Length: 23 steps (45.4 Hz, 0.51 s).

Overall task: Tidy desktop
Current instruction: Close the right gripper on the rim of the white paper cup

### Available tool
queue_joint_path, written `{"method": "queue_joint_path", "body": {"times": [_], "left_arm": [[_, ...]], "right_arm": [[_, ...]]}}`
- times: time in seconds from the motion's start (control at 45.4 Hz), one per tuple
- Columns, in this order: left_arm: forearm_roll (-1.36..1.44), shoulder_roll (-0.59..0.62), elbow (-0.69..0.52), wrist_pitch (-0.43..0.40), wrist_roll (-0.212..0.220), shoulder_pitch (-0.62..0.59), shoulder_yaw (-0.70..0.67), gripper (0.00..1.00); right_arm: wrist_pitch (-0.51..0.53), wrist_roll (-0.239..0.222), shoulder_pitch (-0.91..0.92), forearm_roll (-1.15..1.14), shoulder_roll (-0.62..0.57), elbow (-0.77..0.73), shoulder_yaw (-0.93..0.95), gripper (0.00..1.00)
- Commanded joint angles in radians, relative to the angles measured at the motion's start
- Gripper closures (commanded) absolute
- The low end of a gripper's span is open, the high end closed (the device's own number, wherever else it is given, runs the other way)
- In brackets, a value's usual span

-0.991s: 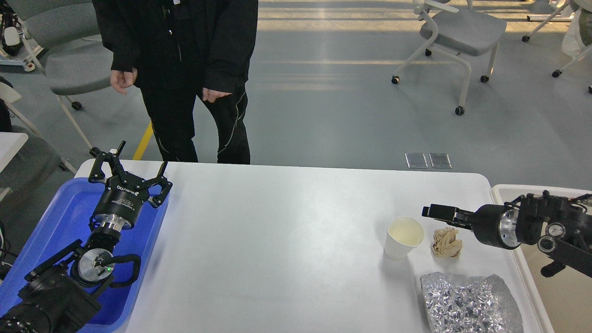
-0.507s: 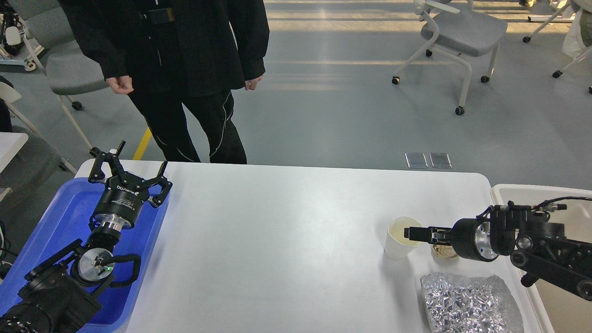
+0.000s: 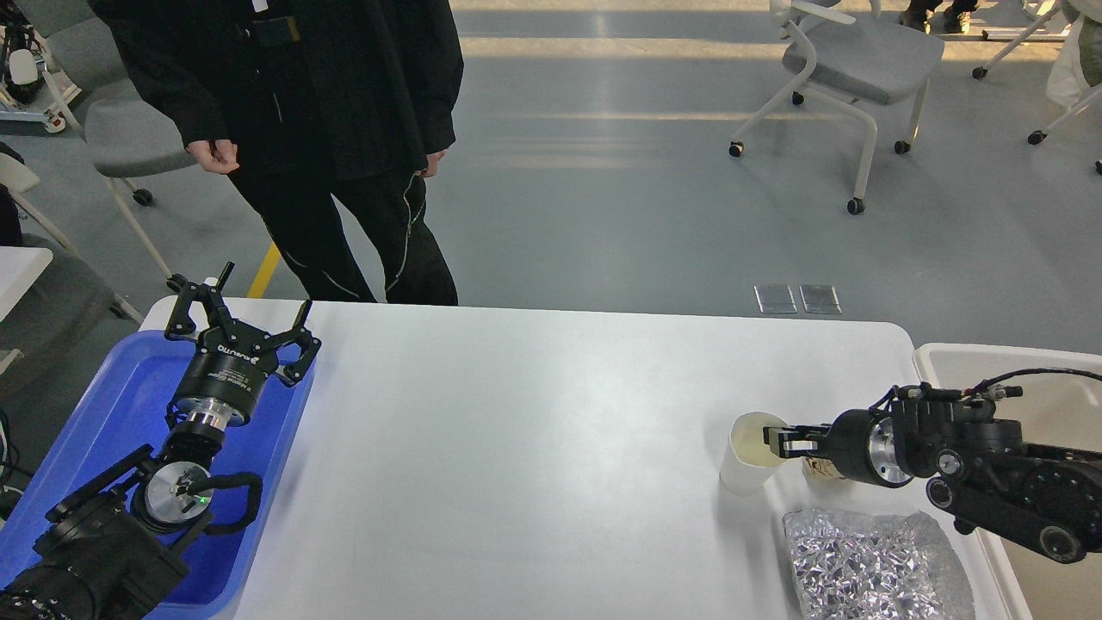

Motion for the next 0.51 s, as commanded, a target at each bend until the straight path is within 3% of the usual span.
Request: {"method": "queue_joint_path", "body": {"times": [0.0, 0.485], "left_arm": [[0.0, 0.0, 0.0, 0.0, 0.0, 0.0, 0.0, 0.0], [0.0, 0.0, 0.0, 0.0, 0.0, 0.0, 0.0, 0.0]], "right_arm": [[-0.013, 0.001, 0.021, -0.01, 0.002, -0.012, -0.011, 1.0], [0.008, 0.002, 0.027, 0.023, -0.013, -0.004, -0.012, 1.0]]}}
